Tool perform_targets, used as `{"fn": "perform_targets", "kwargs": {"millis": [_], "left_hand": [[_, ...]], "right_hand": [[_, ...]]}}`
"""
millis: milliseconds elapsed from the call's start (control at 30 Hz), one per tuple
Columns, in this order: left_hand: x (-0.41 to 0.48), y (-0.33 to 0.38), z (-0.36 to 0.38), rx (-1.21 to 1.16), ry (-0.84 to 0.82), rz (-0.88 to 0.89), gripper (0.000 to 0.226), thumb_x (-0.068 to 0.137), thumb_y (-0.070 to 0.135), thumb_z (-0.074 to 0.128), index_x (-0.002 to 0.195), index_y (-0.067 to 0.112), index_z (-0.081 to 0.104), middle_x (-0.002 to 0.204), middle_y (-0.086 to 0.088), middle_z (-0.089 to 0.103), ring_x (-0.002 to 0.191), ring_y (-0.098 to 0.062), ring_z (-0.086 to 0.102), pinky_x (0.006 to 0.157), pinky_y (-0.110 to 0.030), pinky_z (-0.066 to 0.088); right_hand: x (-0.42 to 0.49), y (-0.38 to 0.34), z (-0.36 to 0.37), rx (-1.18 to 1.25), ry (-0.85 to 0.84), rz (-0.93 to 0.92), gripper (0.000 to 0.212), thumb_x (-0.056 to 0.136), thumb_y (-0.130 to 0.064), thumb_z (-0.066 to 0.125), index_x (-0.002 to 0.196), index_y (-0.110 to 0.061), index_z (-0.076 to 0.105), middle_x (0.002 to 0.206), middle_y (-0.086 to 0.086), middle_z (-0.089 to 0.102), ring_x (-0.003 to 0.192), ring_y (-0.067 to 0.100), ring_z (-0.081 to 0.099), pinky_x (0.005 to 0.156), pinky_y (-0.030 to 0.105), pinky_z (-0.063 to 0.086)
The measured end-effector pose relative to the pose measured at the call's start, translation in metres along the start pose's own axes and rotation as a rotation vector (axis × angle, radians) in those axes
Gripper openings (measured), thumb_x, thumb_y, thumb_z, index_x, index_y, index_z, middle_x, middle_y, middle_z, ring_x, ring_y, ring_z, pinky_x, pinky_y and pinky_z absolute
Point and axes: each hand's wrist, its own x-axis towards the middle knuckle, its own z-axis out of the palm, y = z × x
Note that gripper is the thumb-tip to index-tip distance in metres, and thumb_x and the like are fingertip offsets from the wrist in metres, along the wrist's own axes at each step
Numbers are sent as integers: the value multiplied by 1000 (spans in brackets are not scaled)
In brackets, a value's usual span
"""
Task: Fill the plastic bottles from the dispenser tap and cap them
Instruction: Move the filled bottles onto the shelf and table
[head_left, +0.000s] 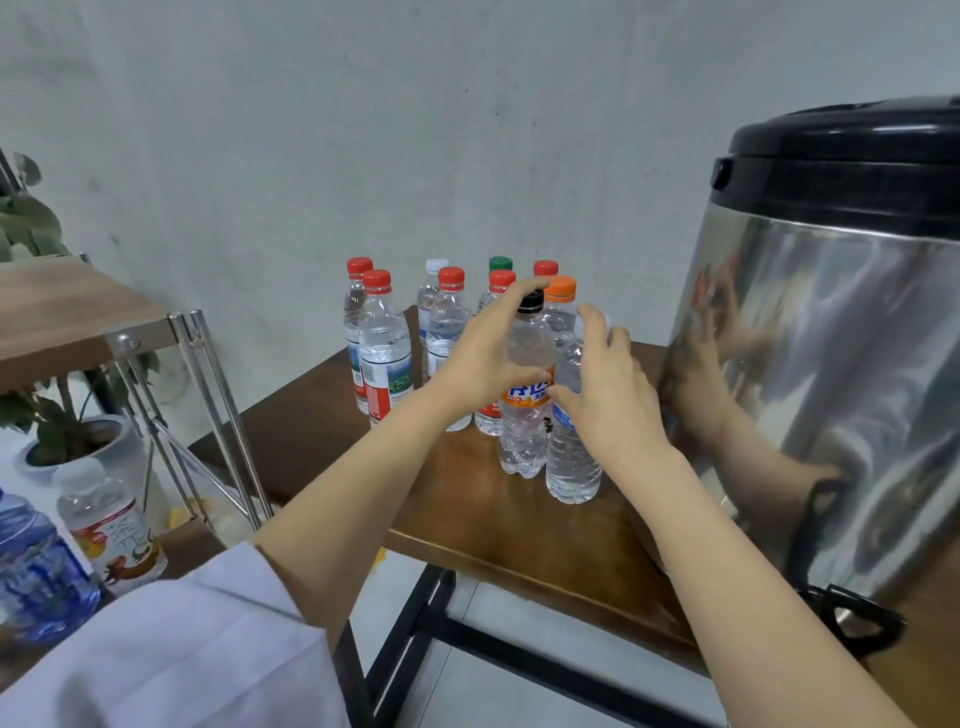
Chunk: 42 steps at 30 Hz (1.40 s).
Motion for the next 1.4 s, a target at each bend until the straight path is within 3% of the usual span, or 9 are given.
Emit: {"fn": "perform_targets", "kwargs": {"millis": [133, 400, 600, 833, 1000, 1133, 1233, 1333, 1400], "left_hand": [[-13, 4, 2, -21, 78, 6, 91, 69, 1, 85, 144, 22, 38, 139, 16, 45, 125, 4, 40, 99, -1, 29], [-56, 21, -7, 3, 174, -25, 87, 73, 2, 84, 147, 15, 40, 149, 2, 47, 138, -11, 42, 115, -25, 35], [-100, 44, -32, 56, 225, -95, 87, 74, 4, 84, 148, 19, 40, 147, 6, 48, 137, -7, 42, 110, -15, 33], [-152, 75, -63, 98, 321, -185, 85, 74, 10, 84, 145, 32, 41, 142, 13, 53, 127, -7, 51, 105, -29, 45], [-192, 94, -88, 134, 361, -225, 81, 72, 11, 85, 140, 30, 46, 131, 16, 59, 121, -1, 54, 102, -26, 47], [-227, 95, -109, 177, 402, -266, 77, 72, 7, 84, 134, 33, 47, 115, 25, 58, 104, 12, 55, 89, -7, 42], [-255, 89, -126, 228, 407, -326, 83, 70, 5, 85, 141, 24, 46, 122, 10, 61, 104, -1, 57, 89, -13, 46], [-283, 82, -142, 289, 426, -381, 87, 69, 5, 87, 143, 23, 45, 122, 12, 58, 106, -1, 55, 90, -11, 46], [-299, 77, -151, 299, 445, -428, 86, 70, 3, 86, 143, 24, 44, 121, 12, 57, 105, -1, 54, 92, -18, 48]], "right_hand": [[-11, -2, 1, 57, 34, -22, 80, 86, -19, 76, 146, -25, 23, 128, 13, 45, 104, 37, 59, 78, 48, 54], [-41, -15, 3, 104, 68, -108, 83, 84, -12, 76, 150, -24, 27, 140, 11, 43, 118, 32, 53, 82, 42, 52], [-70, -36, 0, 133, 42, -193, 83, 86, -15, 74, 151, -28, 23, 146, 6, 37, 126, 29, 47, 83, 44, 52], [-115, -67, -12, 282, 25, -321, 83, 85, -14, 75, 151, -27, 27, 145, 2, 41, 128, 23, 48, 89, 38, 50], [-143, -92, -9, 346, -53, -383, 84, 85, -16, 76, 150, -30, 25, 149, -1, 39, 128, 20, 50, 90, 32, 49], [-165, -113, 6, 382, -134, -420, 84, 85, -17, 76, 150, -31, 25, 151, -3, 37, 129, 20, 48, 94, 31, 46], [-176, -133, 19, 442, -209, -438, 83, 86, -16, 75, 150, -31, 25, 152, -4, 35, 132, 17, 46, 96, 25, 43], [-185, -156, 35, 509, -265, -463, 83, 85, -15, 77, 149, -31, 27, 150, -3, 38, 131, 16, 47, 97, 25, 44], [-189, -172, 47, 562, -299, -491, 83, 83, -13, 78, 148, -30, 30, 146, -2, 42, 129, 18, 49, 98, 30, 48]]}}
